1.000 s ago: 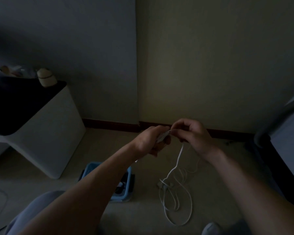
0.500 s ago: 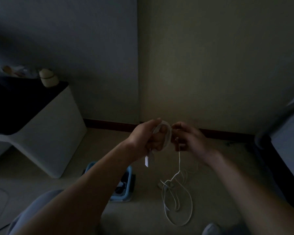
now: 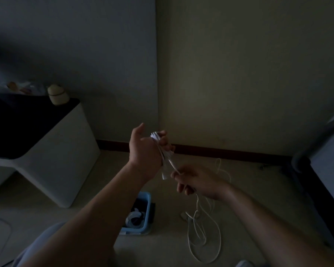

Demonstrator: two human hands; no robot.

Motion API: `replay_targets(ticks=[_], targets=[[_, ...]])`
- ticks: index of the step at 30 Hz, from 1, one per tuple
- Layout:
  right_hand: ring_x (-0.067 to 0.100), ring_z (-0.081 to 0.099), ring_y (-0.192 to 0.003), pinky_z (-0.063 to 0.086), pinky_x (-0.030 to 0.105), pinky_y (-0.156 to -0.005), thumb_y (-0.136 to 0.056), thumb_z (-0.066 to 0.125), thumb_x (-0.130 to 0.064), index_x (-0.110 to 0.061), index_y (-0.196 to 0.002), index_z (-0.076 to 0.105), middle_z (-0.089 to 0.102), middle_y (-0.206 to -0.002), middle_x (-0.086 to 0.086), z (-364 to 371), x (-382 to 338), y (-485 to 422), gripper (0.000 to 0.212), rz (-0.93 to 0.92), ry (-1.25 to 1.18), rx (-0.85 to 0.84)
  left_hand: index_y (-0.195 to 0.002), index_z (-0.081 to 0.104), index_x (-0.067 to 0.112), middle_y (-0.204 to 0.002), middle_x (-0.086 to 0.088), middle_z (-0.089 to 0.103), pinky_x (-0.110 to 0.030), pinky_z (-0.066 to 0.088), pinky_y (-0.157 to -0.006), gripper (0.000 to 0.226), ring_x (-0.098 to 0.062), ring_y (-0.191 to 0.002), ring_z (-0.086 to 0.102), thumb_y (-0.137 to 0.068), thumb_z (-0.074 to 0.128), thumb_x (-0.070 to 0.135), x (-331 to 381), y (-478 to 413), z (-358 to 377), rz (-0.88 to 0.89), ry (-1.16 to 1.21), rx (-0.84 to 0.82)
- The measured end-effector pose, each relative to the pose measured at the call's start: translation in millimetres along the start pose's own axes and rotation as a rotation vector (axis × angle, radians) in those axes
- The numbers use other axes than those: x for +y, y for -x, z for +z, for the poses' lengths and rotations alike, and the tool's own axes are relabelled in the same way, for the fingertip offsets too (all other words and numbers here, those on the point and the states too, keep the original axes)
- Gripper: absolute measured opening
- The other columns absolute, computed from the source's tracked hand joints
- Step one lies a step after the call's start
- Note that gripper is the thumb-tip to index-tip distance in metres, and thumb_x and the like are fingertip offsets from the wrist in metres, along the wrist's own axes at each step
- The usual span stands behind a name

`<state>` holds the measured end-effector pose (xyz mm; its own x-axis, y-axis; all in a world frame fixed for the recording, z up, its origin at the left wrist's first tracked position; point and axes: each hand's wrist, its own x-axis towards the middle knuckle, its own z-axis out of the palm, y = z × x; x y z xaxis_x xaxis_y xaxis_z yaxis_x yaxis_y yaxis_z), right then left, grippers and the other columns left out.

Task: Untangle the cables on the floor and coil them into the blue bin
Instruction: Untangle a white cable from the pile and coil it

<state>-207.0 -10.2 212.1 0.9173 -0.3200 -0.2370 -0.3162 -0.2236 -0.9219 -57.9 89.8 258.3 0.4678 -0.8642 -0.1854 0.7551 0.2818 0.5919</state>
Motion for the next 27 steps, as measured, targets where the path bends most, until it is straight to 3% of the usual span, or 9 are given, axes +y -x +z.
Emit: replay_targets(ticks=[3, 6, 9, 12, 15, 18, 21, 24, 27], targets=[[0.017, 0.064, -0.066, 0.048, 0.032, -0.067, -0.097, 0.061, -0.02, -0.012, -0.089, 0.07, 0.071, -0.072, 0.006, -0.8, -6.7, 3.8, 0.014, -0.031, -0.058, 0.032, -0.087, 0.052, 0.006, -0.068, -0.005, 0.04, -0.034, 0.038, -0.065, 0.054, -0.02, -0.06, 0.042, -0.091, 0.033, 0.057, 1.5, -0.3, 3.8, 0.053, -0.072, 0.075], [0.02, 0.061, -0.066, 0.046, 0.029, -0.063, -0.096, 0.063, -0.025, -0.014, -0.099, 0.073, 0.066, -0.069, 0.008, -2.5, -11.5, 7.5, 0.016, -0.028, -0.101, 0.024, -0.088, 0.05, 0.006, -0.065, -0.007, 0.041, -0.033, 0.037, -0.062, 0.051, -0.02, -0.06, 0.042, -0.094, 0.032, 0.053, -0.3, -3.2, 8.3, 0.111, -0.147, 0.139], [0.018, 0.055, -0.06, 0.043, 0.027, -0.056, -0.096, 0.062, -0.032, -0.02, -0.109, 0.072, 0.065, -0.068, 0.006, 1.1, -13.3, 8.0, 0.02, -0.012, -0.07, -0.021, -0.099, 0.05, 0.003, -0.064, -0.009, 0.042, -0.032, 0.038, -0.058, 0.048, -0.023, -0.057, 0.044, -0.1, 0.031, 0.047, -4.3, -5.7, 7.9, 0.139, -0.362, 0.179], [0.013, 0.054, -0.055, 0.04, 0.025, -0.053, -0.094, 0.063, -0.029, -0.015, -0.092, 0.075, 0.064, -0.064, 0.001, -0.1, -16.7, 7.9, 0.018, -0.055, -0.053, 0.052, -0.102, 0.047, 0.002, -0.065, -0.012, 0.043, -0.033, 0.039, -0.058, 0.047, -0.022, -0.058, 0.044, -0.103, 0.029, 0.045, -12.7, -9.0, 3.6, 0.161, -0.657, 0.159], [0.015, 0.053, -0.052, 0.04, 0.025, -0.051, -0.096, 0.057, -0.016, -0.005, -0.077, 0.07, 0.059, -0.057, 0.004, -4.2, -23.2, 10.2, 0.026, -0.086, -0.125, 0.109, -0.095, 0.045, 0.006, -0.069, -0.014, 0.041, -0.028, 0.04, -0.052, 0.049, -0.021, -0.055, 0.04, -0.092, 0.043, 0.055, -22.6, -11.2, 2.1, 0.204, -0.773, 0.115], [0.015, 0.048, -0.046, 0.037, 0.025, -0.047, -0.089, 0.059, -0.021, -0.003, -0.066, 0.066, 0.05, -0.049, 0.009, -7.3, -30.3, 11.4, 0.03, -0.139, -0.221, 0.212, -0.07, 0.035, 0.013, -0.053, -0.006, 0.036, -0.03, 0.033, -0.052, 0.051, -0.014, -0.049, 0.034, -0.075, 0.054, 0.06, -28.5, -13.9, -3.6, 0.266, -0.862, 0.122], [0.009, 0.04, -0.042, 0.032, 0.022, -0.045, -0.087, 0.062, -0.021, -0.001, -0.065, 0.063, 0.043, -0.046, 0.001, -14.0, -33.8, 13.1, 0.03, -0.182, -0.293, 0.315, -0.076, 0.043, 0.012, -0.064, -0.009, 0.036, -0.03, 0.037, -0.055, 0.059, -0.018, -0.053, 0.038, -0.083, 0.055, 0.069, -28.5, -10.1, -6.6, 0.087, -0.93, 0.052], [0.007, 0.049, -0.046, 0.038, 0.022, -0.048, -0.095, 0.062, -0.014, -0.015, -0.061, 0.069, 0.051, -0.049, -0.004, -20.0, -31.9, 14.8, 0.034, -0.172, -0.33, 0.397, -0.086, 0.053, -0.002, -0.063, -0.01, 0.035, -0.023, 0.035, -0.046, 0.069, -0.015, -0.047, 0.036, -0.101, 0.021, 0.058, -25.6, -2.2, 1.1, -0.123, -0.996, -0.1], [0.004, 0.055, -0.055, 0.042, 0.019, -0.052, -0.097, 0.061, -0.017, -0.016, -0.066, 0.069, 0.06, -0.057, -0.008, -22.0, -30.1, 11.7, 0.032, -0.201, -0.272, 0.488, -0.086, 0.055, -0.001, -0.057, -0.007, 0.036, -0.023, 0.032, -0.044, 0.067, -0.014, -0.045, 0.036, -0.104, 0.017, 0.051, -23.5, 4.5, 8.6, -0.231, -0.958, -0.149]])
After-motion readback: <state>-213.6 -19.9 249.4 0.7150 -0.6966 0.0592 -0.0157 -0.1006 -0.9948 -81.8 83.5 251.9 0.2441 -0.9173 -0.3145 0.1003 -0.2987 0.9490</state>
